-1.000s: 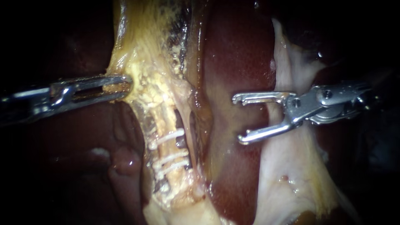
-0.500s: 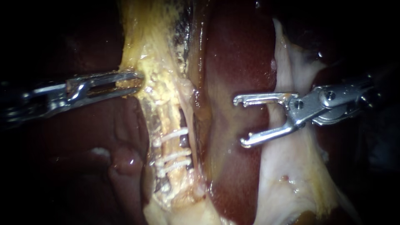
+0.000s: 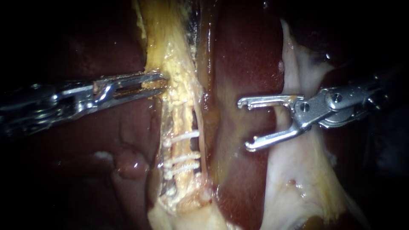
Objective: Going back third clip left tube
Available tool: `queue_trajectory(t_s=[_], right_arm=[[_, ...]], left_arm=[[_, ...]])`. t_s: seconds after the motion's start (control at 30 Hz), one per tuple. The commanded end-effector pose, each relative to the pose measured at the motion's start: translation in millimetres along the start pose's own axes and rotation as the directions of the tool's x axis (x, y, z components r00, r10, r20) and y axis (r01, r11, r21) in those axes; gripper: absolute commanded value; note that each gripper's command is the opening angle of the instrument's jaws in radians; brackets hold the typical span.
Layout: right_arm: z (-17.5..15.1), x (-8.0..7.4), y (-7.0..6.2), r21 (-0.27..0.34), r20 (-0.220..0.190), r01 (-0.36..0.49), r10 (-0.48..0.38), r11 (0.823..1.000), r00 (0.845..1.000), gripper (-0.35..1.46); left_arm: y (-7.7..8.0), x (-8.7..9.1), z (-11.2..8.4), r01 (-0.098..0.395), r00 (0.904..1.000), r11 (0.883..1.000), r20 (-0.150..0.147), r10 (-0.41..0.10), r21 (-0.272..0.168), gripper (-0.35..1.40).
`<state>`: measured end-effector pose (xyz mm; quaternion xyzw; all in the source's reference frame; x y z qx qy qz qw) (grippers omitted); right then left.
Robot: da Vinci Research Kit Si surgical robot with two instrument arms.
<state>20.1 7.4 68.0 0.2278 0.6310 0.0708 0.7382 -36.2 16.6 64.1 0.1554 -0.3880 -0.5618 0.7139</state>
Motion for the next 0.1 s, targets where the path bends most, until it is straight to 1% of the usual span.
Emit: queue_trajectory(t_s=[0.03,0.1], right_arm=[[0.0,0.0,0.0,0.003,-0.001,0.000,0.000,1.000,1.000,0.60],[0.0,0.0,0.0,0.006,-0.001,0.000,0.000,1.000,1.000,0.60]], left_arm=[[0.0,0.0,-0.1,0.000,1.0000,1.000,0.000,0.000,0.001,-0.35],[0.0,0.0,-0.1,0.000,1.0000,1.000,0.000,0.000,0.001,-0.35]])
